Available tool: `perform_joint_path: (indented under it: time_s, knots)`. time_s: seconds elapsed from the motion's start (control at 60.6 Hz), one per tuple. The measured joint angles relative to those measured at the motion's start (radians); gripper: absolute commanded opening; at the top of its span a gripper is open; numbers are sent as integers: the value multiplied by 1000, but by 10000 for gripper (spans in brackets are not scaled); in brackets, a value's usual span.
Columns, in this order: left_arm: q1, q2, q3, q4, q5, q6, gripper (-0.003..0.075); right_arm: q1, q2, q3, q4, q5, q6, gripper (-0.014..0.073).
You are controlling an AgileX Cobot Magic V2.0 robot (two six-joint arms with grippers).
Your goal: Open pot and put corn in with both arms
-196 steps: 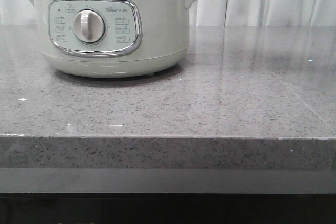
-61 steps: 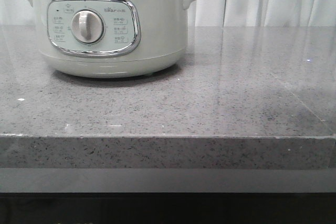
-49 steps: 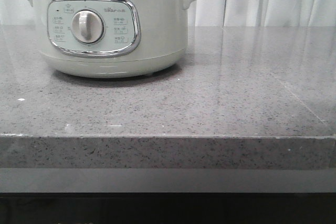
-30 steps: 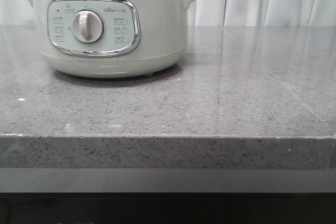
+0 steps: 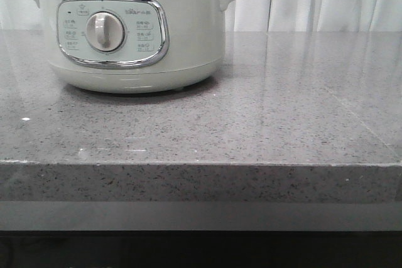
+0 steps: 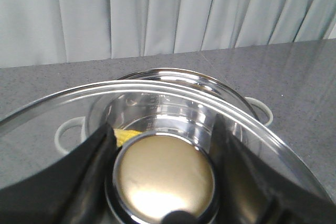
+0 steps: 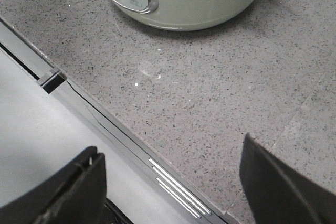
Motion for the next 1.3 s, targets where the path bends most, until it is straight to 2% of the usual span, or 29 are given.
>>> perform_joint_path:
  time_s: [0.346,0.594,0.858,1.303]
  knots:
    - [-49,405,-241,-2,-89,0,188,0,0,0,0,0,0,553]
    - [-49,595,-375,-2,-128,0,188,0,0,0,0,0,0,553]
    - [-49,695,-406,-2,-202,0,188,0,0,0,0,0,0,553]
    - [-49,744,-414,-4,-239,-1,188,0,0,0,0,0,0,553]
